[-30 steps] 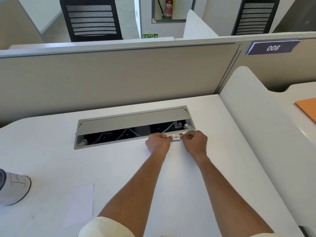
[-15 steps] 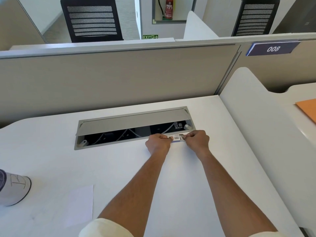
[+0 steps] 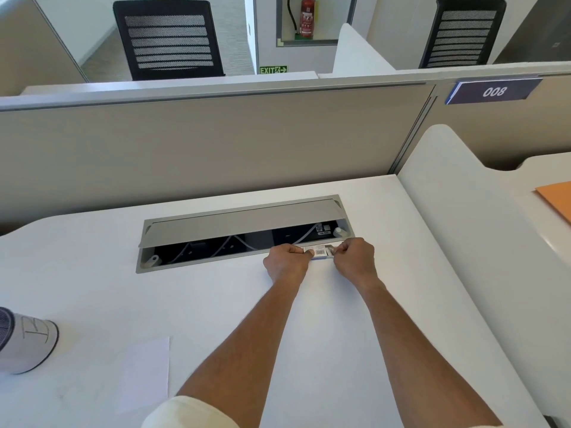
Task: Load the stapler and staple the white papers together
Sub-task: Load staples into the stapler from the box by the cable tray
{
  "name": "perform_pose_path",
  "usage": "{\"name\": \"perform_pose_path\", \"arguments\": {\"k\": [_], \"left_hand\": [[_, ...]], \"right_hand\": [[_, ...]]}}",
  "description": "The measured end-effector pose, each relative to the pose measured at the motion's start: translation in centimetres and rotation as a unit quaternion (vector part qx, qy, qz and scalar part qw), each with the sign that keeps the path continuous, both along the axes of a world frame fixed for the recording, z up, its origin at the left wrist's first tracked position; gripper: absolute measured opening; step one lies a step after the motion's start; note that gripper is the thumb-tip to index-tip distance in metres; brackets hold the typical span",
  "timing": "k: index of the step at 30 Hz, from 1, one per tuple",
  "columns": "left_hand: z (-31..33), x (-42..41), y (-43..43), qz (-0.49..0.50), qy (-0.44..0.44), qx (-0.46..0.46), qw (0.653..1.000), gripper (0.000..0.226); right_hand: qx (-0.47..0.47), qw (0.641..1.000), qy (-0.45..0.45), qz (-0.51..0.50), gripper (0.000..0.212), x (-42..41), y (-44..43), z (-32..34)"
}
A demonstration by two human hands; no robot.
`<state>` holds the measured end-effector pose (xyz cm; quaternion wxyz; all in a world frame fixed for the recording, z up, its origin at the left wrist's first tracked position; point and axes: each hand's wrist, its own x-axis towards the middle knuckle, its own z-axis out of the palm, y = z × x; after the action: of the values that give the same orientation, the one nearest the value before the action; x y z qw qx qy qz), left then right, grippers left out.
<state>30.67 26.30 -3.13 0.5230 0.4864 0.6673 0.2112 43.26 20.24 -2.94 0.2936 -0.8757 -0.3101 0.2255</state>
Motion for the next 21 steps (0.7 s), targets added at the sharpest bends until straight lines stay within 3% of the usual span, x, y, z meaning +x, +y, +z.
{"name": "perform_pose_path", "arguments": {"k": [6,14,21], "left_hand": [[0.3,-0.1,-0.2,0.003,-0.002,-0.003,1.000,0.020],[0.5,-0.6,-0.6,-0.002,-0.019,0.024,1.000,0.021],[0.0,-1.3,-0.8,0.007,-0.045,0.031,0.998,0.011]], "right_hand": [[0.059,0.995,0.072,-0.042,0.014,0.0,-1.7,0.0],[0.072,0.996,-0.030,-0.047,0.017,-2.6,-3.0,-1.8],[0.077,0.994,0.015,-0.071,0.018,-2.4,-3.1,-1.2]]}}
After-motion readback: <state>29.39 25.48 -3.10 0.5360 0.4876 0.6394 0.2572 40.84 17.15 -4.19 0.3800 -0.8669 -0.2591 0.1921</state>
